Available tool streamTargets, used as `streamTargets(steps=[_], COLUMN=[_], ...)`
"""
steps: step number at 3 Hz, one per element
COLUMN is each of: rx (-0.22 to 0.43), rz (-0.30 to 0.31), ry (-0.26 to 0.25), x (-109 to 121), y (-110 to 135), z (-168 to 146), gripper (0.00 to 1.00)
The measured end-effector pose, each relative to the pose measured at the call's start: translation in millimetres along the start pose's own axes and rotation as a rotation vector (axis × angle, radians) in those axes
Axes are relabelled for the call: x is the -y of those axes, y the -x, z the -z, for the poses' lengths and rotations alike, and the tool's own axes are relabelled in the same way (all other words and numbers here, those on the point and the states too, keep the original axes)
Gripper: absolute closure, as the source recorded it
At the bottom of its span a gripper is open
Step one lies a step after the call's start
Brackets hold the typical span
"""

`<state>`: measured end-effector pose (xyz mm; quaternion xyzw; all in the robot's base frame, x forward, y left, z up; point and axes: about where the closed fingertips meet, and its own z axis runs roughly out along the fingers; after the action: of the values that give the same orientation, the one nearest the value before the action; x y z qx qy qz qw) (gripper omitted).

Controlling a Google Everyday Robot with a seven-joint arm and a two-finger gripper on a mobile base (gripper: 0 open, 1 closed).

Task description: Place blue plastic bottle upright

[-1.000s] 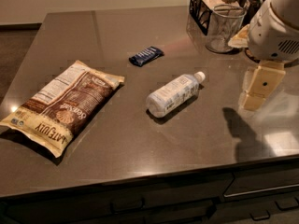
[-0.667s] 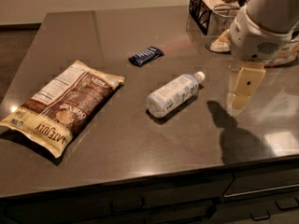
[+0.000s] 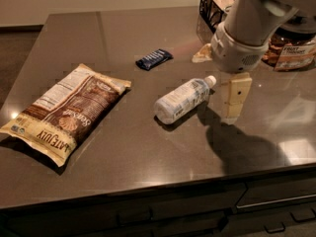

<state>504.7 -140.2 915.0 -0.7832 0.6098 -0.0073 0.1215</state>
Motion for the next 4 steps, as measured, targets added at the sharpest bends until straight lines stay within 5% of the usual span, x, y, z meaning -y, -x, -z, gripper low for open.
streamTargets(steps=[2, 4], rx=[-0.052, -0.152], rz=[0.25, 0.382], ry=[0.098, 0.208], x=[17.1, 25.6], y=[23.8, 13.6], z=[-44.2, -70.8], gripper=[0.0, 0.0])
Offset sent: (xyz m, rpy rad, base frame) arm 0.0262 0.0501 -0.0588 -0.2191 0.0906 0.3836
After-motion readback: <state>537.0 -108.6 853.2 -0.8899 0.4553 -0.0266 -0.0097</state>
